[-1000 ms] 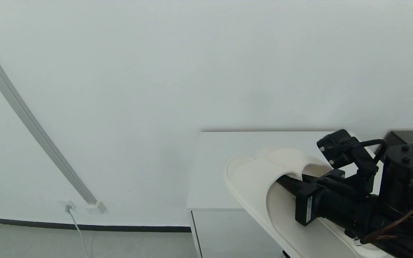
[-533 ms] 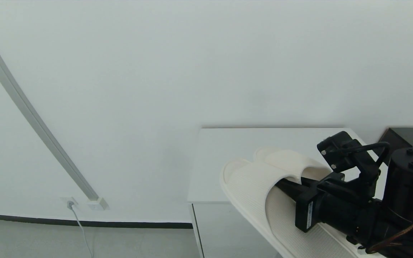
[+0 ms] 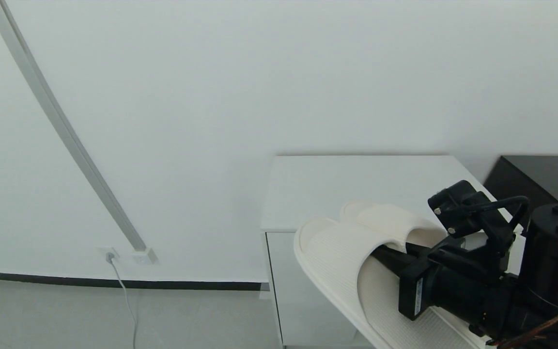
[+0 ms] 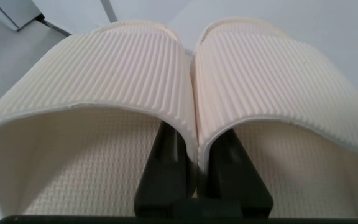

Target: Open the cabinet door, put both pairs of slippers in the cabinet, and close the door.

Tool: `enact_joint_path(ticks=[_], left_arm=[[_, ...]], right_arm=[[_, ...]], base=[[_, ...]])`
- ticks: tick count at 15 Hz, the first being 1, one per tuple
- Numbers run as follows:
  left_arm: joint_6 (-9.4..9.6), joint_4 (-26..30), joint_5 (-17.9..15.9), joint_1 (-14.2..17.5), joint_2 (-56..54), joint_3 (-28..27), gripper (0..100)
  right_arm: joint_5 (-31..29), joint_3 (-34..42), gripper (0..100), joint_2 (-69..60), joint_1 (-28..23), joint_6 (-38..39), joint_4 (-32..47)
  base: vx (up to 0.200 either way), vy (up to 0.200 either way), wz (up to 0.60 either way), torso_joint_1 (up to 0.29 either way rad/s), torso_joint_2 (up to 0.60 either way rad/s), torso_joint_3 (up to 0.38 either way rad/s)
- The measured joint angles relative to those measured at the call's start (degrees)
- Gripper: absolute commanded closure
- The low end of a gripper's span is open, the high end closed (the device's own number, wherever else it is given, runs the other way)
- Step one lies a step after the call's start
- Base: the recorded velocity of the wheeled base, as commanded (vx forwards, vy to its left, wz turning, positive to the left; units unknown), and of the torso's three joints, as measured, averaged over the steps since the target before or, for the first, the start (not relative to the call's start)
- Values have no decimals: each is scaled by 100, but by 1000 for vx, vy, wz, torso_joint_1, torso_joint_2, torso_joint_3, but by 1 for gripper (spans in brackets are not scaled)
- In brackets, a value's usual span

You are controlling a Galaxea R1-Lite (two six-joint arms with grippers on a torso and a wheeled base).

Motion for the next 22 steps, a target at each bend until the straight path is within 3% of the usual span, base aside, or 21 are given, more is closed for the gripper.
enact_joint_path(ticks=[8, 22], left_arm=[[-5, 0, 4, -4, 0, 0, 100], [-6, 0, 0, -4, 0, -2, 100]], right_arm=[[5, 48, 100, -1, 85, -13, -5], [-4, 94, 100, 79, 105, -11, -5]], base=[[0, 0, 0, 0, 0, 0], [0, -200, 0, 2, 1, 2]])
